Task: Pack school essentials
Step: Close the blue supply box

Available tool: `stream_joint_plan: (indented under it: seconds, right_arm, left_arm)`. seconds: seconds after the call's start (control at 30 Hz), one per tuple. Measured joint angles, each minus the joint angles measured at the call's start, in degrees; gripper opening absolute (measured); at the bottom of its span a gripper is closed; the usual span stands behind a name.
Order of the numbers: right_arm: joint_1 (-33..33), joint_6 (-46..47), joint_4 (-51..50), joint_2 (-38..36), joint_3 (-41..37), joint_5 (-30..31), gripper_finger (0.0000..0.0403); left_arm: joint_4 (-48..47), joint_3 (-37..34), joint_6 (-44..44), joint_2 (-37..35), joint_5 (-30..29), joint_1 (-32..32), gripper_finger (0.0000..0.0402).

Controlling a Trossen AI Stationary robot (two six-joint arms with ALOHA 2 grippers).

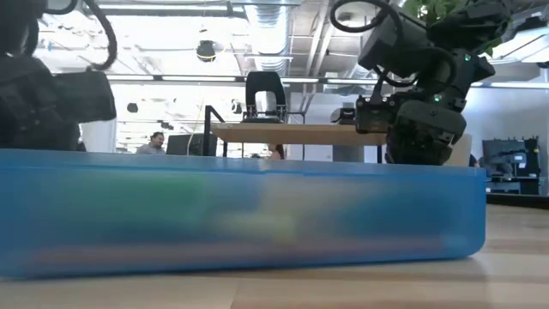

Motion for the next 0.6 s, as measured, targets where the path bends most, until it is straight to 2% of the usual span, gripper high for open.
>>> stream_joint_plan:
  seconds: [0.27, 0.6]
  right_arm:
    - [0.3, 0.1, 2.6, -0.4, -0.2, -0.3, 0.0012]
    - [-0.4, -0.5, 3.5, -0.6, -0.3, -0.8, 0.0012]
  left_arm:
    - [1.1, 5.9, 4.6, 9.9, 0.4, 4.0, 0.0000]
    - [0.4, 6.4, 12.1, 10.1, -1.2, 11.6, 0.0000]
